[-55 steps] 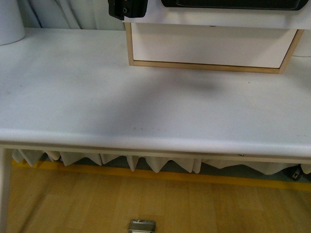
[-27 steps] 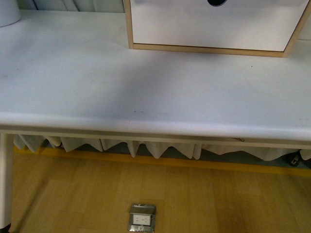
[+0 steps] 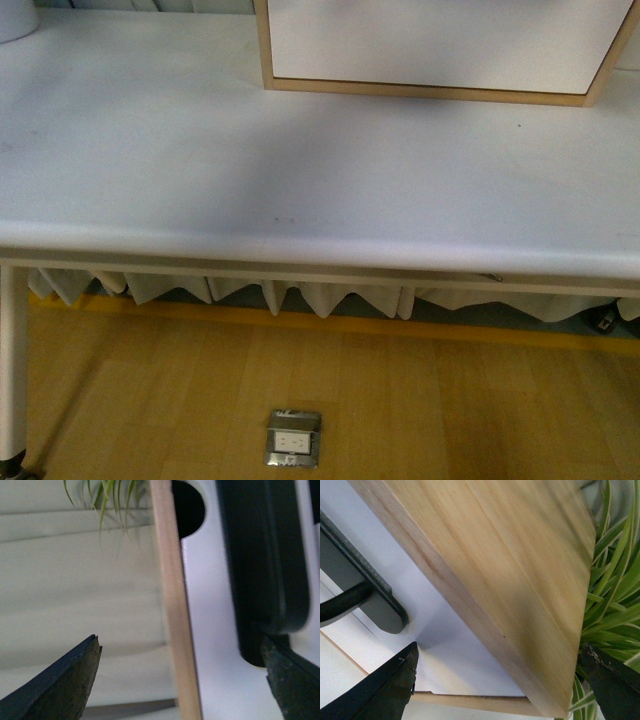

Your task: Close drawer sideways

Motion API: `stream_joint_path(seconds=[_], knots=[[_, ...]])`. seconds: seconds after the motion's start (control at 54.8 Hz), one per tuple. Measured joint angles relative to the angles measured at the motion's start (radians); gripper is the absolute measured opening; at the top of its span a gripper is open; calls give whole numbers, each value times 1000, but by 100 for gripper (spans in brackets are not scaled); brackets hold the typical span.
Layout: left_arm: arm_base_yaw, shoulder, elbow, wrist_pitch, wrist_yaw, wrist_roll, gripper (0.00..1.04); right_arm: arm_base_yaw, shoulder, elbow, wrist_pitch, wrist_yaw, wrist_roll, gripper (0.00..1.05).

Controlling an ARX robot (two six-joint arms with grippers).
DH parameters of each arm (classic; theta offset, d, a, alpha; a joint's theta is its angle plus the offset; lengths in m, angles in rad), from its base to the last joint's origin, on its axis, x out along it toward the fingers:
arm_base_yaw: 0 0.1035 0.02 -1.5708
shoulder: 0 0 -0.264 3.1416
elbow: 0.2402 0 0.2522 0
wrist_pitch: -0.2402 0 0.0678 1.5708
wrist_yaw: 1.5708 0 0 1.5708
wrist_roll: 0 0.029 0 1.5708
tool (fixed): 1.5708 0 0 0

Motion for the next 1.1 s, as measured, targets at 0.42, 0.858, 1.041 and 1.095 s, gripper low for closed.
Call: stream_joint_path(seconds=[0.42,0.858,1.041,1.095], knots=[[39,-444,-494,169,-56,-198,98,-16,-474,-396,42,-40,83,95],[149,-1039,-1014,110,-302,-605,98,-37,-1091,-946,63,27,320,95],[222,-1299,-1162,-196,-435,-896,98,-27,-1309,-1088,-16,79,488,95],[237,-1330,-1179,-239,-449,-948,98,-26,-1329,-1098,-19,81,517,95]])
